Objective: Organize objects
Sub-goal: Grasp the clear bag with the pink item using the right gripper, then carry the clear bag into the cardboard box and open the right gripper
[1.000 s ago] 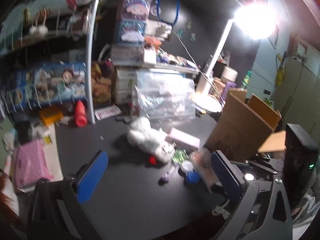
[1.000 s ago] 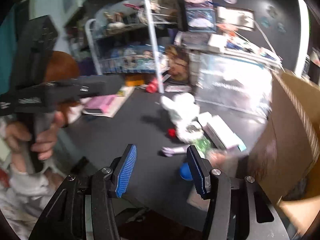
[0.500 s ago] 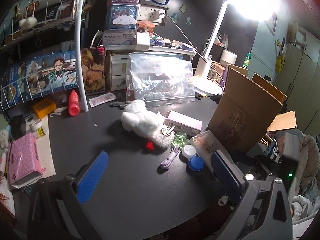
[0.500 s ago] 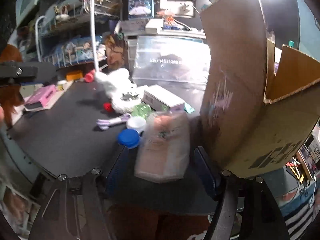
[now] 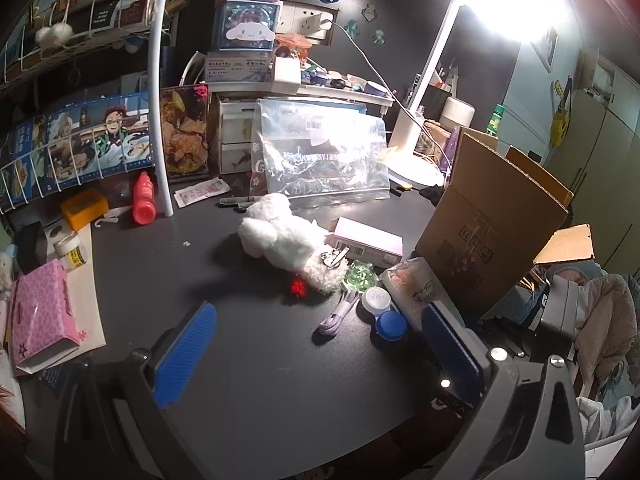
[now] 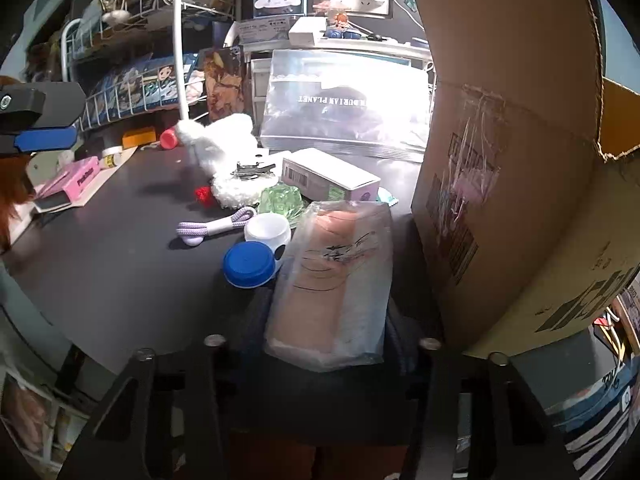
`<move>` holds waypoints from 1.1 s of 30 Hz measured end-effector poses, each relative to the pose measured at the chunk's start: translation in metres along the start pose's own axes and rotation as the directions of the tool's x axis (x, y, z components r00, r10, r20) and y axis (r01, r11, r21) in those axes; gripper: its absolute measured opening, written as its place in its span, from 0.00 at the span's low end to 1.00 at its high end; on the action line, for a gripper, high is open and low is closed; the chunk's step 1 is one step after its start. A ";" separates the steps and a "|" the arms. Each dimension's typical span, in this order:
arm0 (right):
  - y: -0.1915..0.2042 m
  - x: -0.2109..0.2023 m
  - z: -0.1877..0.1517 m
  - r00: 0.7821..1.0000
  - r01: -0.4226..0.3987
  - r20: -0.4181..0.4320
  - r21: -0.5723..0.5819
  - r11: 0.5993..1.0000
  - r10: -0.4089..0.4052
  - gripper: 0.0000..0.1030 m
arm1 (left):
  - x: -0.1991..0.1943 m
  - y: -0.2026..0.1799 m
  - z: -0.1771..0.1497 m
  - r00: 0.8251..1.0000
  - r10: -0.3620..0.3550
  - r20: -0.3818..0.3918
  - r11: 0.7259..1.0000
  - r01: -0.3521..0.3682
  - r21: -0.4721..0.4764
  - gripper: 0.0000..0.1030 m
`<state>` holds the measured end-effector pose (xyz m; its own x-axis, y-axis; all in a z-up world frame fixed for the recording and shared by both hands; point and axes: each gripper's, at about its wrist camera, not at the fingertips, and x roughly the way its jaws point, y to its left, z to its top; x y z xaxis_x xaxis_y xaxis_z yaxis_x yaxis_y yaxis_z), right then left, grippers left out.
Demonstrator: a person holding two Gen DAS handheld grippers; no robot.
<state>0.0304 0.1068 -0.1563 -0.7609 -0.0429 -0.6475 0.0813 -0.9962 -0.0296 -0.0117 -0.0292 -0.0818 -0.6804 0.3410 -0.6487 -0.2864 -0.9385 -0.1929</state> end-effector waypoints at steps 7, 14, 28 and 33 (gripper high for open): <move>0.001 -0.011 0.004 0.999 -0.033 0.026 -0.009 0.999 0.033 0.26 | 0.001 0.001 0.002 1.000 -0.025 -0.005 1.000 0.025 -0.007 0.99; 0.014 -0.036 0.020 0.979 -0.181 0.076 -0.081 0.980 0.187 0.26 | 0.004 0.000 0.013 0.997 -0.078 -0.023 0.997 0.078 -0.014 0.99; 0.065 -0.084 0.102 0.858 -0.463 0.055 -0.346 0.816 0.510 0.26 | -0.020 0.005 0.060 0.985 -0.171 0.014 0.985 0.171 -0.027 0.84; 0.062 -0.097 0.121 0.856 -0.448 0.078 -0.381 0.809 0.512 0.26 | -0.027 -0.007 0.083 0.983 -0.183 0.017 0.983 0.183 -0.012 0.76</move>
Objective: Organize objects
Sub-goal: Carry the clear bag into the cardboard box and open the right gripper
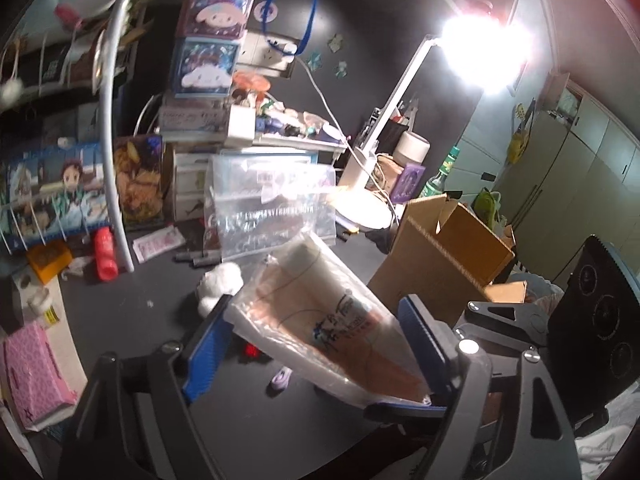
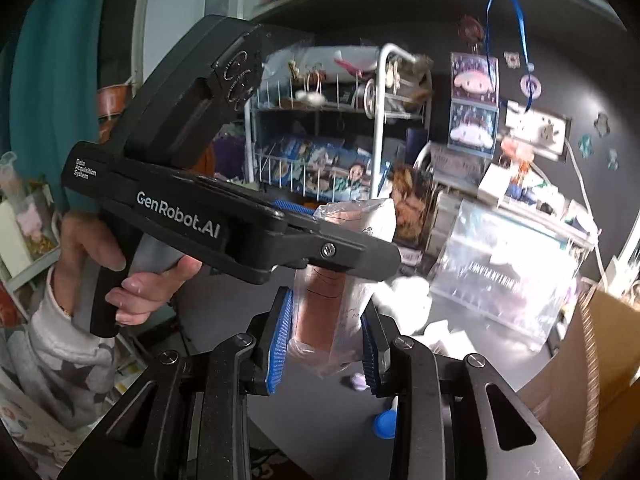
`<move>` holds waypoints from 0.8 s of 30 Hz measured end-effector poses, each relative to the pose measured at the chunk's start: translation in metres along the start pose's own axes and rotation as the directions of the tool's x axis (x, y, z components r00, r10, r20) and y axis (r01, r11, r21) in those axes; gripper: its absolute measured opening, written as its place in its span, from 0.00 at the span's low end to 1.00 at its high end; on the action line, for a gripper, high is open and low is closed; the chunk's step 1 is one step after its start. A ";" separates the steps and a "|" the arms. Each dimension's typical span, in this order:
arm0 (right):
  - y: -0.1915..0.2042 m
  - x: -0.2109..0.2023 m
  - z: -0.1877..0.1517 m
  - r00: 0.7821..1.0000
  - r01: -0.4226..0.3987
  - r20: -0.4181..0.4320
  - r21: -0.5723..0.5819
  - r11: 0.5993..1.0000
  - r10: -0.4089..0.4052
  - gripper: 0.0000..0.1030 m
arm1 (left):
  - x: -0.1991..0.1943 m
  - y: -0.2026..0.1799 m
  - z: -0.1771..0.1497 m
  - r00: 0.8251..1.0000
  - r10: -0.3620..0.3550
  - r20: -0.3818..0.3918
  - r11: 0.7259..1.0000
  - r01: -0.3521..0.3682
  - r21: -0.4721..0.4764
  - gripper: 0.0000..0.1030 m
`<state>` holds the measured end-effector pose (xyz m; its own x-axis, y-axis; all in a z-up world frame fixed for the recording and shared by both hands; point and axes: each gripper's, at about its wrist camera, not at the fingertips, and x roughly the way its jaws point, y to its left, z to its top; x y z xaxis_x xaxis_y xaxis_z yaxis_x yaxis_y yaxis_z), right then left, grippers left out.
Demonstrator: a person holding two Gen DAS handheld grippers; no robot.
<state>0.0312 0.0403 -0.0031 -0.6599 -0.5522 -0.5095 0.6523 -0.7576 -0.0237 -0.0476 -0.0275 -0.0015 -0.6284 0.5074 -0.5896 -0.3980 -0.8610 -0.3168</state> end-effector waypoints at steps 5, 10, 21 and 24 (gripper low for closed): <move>-0.017 -0.015 0.010 0.999 0.047 0.002 -0.001 0.999 -0.047 0.25 | 0.009 -0.026 0.029 0.999 0.018 -0.026 0.999 -0.017 0.047 0.66; -0.047 -0.032 0.013 0.997 0.076 -0.007 0.054 0.996 -0.076 0.24 | 0.031 -0.061 0.054 0.997 0.035 -0.067 0.994 -0.028 0.109 0.62; -0.129 -0.083 -0.008 0.993 0.119 -0.050 0.203 0.972 -0.111 0.24 | 0.099 -0.134 0.084 0.983 0.003 -0.184 0.984 0.030 0.175 0.59; -0.146 -0.093 -0.018 0.991 0.124 -0.079 0.224 0.967 -0.109 0.23 | 0.118 -0.147 0.085 0.974 0.000 -0.229 0.983 0.042 0.177 0.59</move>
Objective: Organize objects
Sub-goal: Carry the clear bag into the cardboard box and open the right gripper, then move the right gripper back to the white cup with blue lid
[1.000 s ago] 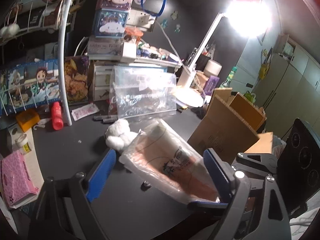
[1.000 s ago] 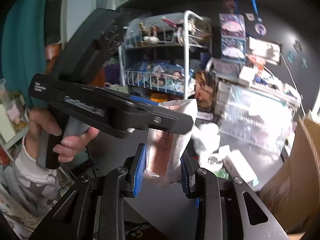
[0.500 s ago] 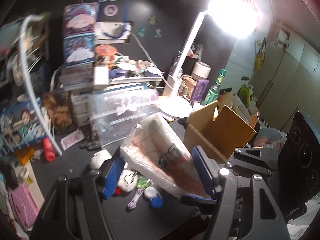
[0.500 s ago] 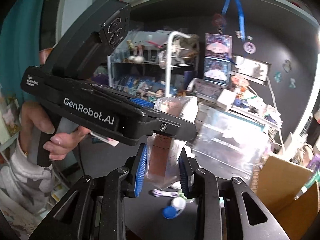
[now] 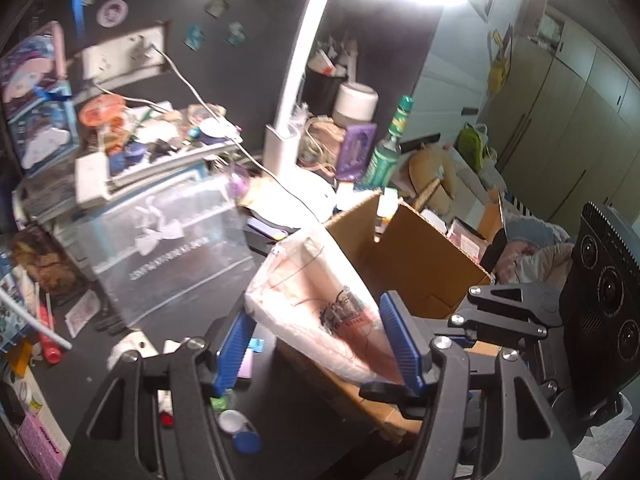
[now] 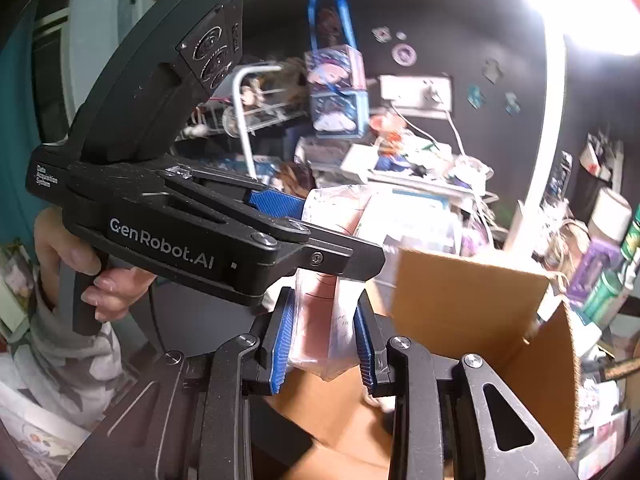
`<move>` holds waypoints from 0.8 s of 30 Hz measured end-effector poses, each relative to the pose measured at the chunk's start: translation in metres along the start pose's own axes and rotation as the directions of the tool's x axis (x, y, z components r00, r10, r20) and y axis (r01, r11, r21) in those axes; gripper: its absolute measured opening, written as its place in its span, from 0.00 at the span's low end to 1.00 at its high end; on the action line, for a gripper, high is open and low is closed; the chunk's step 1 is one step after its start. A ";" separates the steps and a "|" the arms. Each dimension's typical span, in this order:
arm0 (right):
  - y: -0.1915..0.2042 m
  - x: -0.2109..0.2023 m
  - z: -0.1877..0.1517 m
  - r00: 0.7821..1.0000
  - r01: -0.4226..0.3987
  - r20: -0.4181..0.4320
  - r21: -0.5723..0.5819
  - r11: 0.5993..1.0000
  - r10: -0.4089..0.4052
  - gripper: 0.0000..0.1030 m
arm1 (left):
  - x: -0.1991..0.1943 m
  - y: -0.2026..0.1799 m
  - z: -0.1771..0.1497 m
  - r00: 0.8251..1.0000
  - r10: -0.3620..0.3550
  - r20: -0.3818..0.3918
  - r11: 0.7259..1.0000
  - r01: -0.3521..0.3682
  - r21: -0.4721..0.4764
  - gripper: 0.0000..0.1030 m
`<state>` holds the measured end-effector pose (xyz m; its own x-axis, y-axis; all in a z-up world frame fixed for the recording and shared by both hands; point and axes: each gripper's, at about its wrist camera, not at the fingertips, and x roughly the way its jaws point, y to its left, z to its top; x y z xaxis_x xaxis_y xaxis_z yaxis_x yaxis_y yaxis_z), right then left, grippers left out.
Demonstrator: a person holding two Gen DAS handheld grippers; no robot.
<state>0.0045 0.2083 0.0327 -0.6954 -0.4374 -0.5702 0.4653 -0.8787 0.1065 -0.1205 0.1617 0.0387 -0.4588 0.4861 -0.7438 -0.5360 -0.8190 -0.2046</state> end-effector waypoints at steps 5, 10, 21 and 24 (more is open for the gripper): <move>-0.029 -0.001 -0.010 0.998 -0.007 -0.063 0.036 0.999 0.009 0.23 | 0.026 -0.014 0.007 0.998 0.002 -0.066 1.000 -0.001 0.003 0.58; -0.044 0.002 -0.016 0.993 -0.027 -0.110 0.058 0.998 0.033 0.24 | 0.039 -0.019 0.009 0.994 0.007 -0.109 1.000 -0.006 0.010 0.58; -0.047 0.005 -0.021 0.989 0.008 -0.149 0.009 1.000 -0.007 0.54 | 0.031 -0.025 0.010 0.992 0.099 -0.072 0.992 -0.093 0.086 0.87; -0.050 0.004 -0.021 0.989 0.011 -0.145 0.024 1.000 -0.007 0.54 | 0.023 -0.018 0.009 0.994 0.097 -0.055 0.993 -0.093 0.071 0.87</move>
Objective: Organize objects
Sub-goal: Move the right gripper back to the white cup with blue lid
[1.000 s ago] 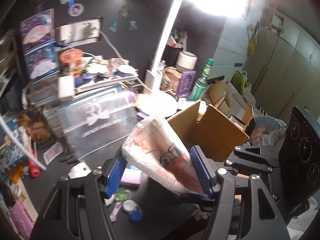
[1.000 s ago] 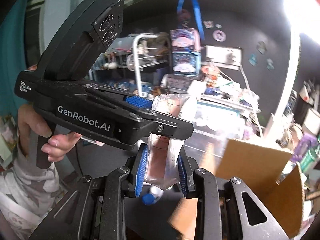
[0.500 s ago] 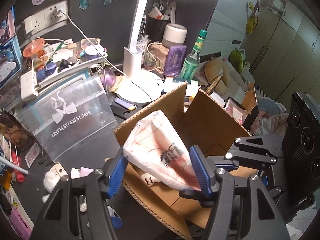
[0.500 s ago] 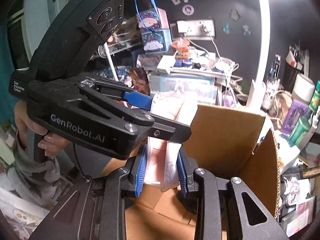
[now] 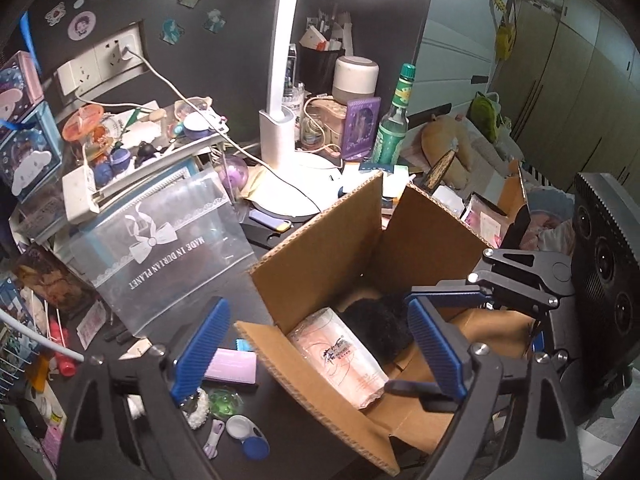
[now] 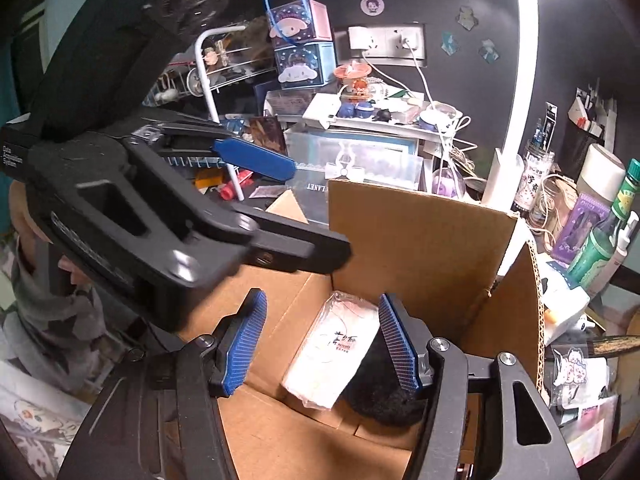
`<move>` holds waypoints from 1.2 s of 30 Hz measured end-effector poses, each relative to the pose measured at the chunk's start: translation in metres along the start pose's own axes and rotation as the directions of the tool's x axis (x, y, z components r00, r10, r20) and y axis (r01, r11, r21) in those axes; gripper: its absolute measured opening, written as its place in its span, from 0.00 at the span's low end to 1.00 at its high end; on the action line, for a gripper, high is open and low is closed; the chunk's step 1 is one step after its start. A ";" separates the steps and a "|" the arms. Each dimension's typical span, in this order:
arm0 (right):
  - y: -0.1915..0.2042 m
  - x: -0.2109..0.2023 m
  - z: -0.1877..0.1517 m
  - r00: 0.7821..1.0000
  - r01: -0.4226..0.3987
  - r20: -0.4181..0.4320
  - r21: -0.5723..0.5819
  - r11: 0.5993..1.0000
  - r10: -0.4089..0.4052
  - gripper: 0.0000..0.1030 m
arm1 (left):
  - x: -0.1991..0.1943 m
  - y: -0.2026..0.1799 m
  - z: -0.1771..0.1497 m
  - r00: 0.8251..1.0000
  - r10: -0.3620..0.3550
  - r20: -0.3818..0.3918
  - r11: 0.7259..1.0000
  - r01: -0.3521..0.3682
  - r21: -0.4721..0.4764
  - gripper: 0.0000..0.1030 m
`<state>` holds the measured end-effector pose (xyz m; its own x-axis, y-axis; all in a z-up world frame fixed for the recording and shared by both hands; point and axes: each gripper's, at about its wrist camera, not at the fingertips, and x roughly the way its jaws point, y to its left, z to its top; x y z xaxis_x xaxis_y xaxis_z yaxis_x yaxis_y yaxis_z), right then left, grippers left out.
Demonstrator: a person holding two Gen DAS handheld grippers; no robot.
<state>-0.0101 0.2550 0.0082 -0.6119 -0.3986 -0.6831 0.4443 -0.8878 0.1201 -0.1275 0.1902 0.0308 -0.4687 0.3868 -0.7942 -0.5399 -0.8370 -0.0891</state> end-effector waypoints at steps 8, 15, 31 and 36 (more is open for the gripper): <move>0.024 -0.003 0.008 0.999 -0.039 0.035 -0.033 0.999 0.040 0.54 | -0.040 0.039 -0.032 0.997 0.018 0.077 0.997 -0.013 -0.074 0.87; 0.094 0.008 0.021 0.985 -0.148 0.067 -0.156 0.977 0.160 0.54 | -0.078 0.088 -0.092 0.977 0.136 0.165 0.977 -0.104 -0.185 0.87; 0.155 0.128 -0.049 0.996 -0.081 0.030 0.027 0.996 0.081 0.54 | -0.052 0.164 -0.227 0.966 0.214 0.147 0.931 -0.156 -0.330 0.87; 0.145 0.155 -0.069 0.990 0.136 0.042 0.050 0.990 -0.138 0.54 | -0.039 0.171 -0.242 0.974 0.188 0.124 0.932 -0.138 -0.336 0.87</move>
<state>0.0048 0.0807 -0.1299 -0.6942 -0.2819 -0.6623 0.3242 -0.9440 0.0620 -0.0324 -0.0612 -0.0987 -0.6448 0.2672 -0.7161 -0.2041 -0.9631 -0.1756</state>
